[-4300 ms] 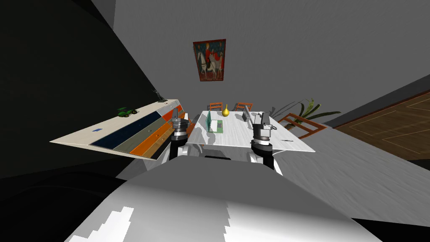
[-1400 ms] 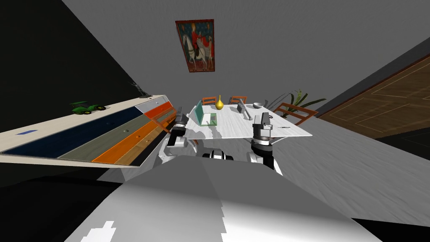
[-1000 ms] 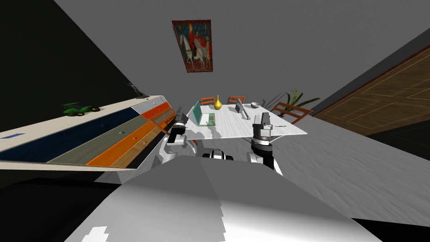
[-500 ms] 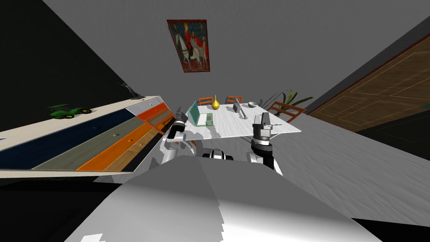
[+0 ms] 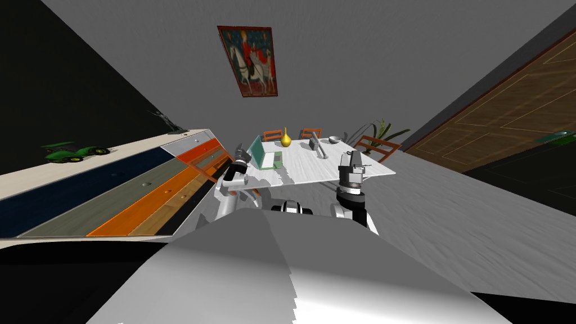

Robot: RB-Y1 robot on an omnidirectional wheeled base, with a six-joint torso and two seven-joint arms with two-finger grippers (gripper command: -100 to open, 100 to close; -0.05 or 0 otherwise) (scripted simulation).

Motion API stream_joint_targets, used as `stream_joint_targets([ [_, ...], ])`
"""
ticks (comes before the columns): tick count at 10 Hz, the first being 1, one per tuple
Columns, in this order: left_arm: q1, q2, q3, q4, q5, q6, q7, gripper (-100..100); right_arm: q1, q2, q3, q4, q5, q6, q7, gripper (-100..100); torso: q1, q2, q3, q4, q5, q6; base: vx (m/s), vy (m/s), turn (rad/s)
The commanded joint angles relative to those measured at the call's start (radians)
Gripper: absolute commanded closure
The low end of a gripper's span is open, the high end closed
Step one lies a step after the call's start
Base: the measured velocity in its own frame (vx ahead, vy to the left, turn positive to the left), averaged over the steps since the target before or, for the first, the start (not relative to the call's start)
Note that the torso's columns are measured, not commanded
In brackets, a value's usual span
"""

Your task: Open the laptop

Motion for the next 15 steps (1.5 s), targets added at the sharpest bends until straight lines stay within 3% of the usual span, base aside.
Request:
stream_joint_targets([
  [1, -0.047, 0.010, 0.026, 0.041, 0.013, 0.080, 0.028, -100, 0.000, 0.000, 0.000, 0.000, 0.000, 0.000, 0.000, 0, 0.001, -0.002, -0.001, -0.001, 0.001, 0.001, -0.002, -0.038, -0.060],
  [11, -0.167, 0.089, 0.095, 0.123, 0.047, 0.293, 0.098, -100, 0.000, 0.000, 0.000, 0.000, 0.000, 0.000, 0.000, 0, 0.005, -0.007, -0.004, -0.004, 0.003, 0.001, 0.001, -0.030, -0.050],
  [13, -0.163, 0.086, 0.093, 0.111, 0.046, 0.281, 0.094, -100, 0.000, 0.000, 0.000, 0.000, 0.000, 0.000, 0.000, 0, 0.005, -0.005, -0.003, -0.003, 0.003, 0.000, -0.005, -0.009, 0.001],
  [14, -0.164, 0.085, 0.093, 0.110, 0.046, 0.280, 0.094, 100, 0.000, 0.000, 0.000, 0.000, 0.000, 0.000, 0.000, 0, 0.004, -0.004, -0.002, -0.002, 0.002, 0.000, -0.006, -0.005, -0.002],
  [15, -0.158, 0.099, 0.081, 0.128, 0.018, 0.253, 0.062, 100, 0.000, 0.000, 0.000, 0.000, 0.000, 0.000, 0.000, 0, 0.003, -0.002, -0.001, -0.001, 0.001, -0.001, 0.001, -0.063, -0.023],
])
